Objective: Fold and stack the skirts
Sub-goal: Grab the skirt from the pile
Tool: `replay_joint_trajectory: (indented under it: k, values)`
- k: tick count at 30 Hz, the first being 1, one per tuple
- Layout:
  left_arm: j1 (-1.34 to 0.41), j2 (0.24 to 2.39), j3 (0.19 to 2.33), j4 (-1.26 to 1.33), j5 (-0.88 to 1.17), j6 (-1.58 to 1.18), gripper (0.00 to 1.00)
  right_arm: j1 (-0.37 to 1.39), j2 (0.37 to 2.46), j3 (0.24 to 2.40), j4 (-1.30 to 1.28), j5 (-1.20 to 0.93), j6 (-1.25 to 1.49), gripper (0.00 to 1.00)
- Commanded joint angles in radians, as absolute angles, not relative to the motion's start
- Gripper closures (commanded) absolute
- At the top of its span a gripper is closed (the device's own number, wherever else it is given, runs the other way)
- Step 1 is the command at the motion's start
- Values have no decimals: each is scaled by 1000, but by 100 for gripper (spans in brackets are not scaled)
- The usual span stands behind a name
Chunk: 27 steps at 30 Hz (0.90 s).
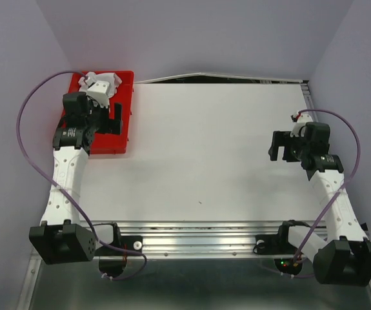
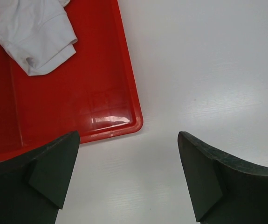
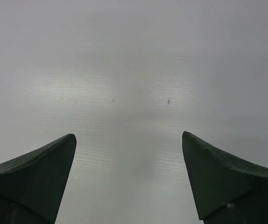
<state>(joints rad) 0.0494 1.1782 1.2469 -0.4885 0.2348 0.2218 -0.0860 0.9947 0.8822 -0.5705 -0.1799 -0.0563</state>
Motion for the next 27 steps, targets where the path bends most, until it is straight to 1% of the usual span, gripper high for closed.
replay_joint_trajectory:
  k: [1, 2, 3, 4, 5, 6, 9, 10, 12, 15, 16, 17, 19, 21, 27]
  values:
    - [51, 1299, 1359, -503, 184, 293, 2, -94, 1017, 951, -575, -179, -74, 0]
    - [54, 1299, 1385, -514, 172, 299, 2, -94, 1025, 953, -578, -179, -75, 0]
    - [60, 1371, 1417, -543, 167, 302, 2, -94, 1031, 954, -580, -181, -77, 0]
    - [83, 1405, 1490, -557, 170, 308, 2, -94, 1046, 960, -586, -179, -77, 0]
    - [93, 1487, 1531, -569, 167, 304, 2, -94, 1054, 963, -587, -179, -78, 0]
    - [106, 1535, 1636, -607, 175, 301, 2, -94, 1060, 966, -589, -184, -80, 0]
    - [150, 1713, 1809, -672, 186, 282, 2, -94, 1081, 971, -591, -190, -81, 0]
    - [161, 1753, 1916, -679, 195, 278, 2, -94, 1088, 974, -591, -192, -80, 0]
    - [189, 1857, 2047, -686, 195, 256, 2, -94, 1103, 979, -595, -195, -83, 0]
    - [201, 1986, 2163, -675, 158, 244, 2, -94, 1118, 985, -601, -209, -81, 0]
    - [202, 2017, 2233, -672, 129, 244, 2, -94, 1123, 985, -603, -212, -83, 0]
    - [206, 2079, 2264, -667, 117, 244, 2, -94, 1126, 986, -601, -213, -81, 0]
    - [219, 2140, 2339, -654, 100, 232, 4, -94, 1141, 989, -601, -215, -80, 0]
    - [232, 2215, 2370, -635, 100, 221, 5, -94, 1149, 992, -604, -216, -78, 0]
    - [244, 2335, 2349, -522, 115, 244, 4, -94, 1175, 992, -611, -221, -80, 0]
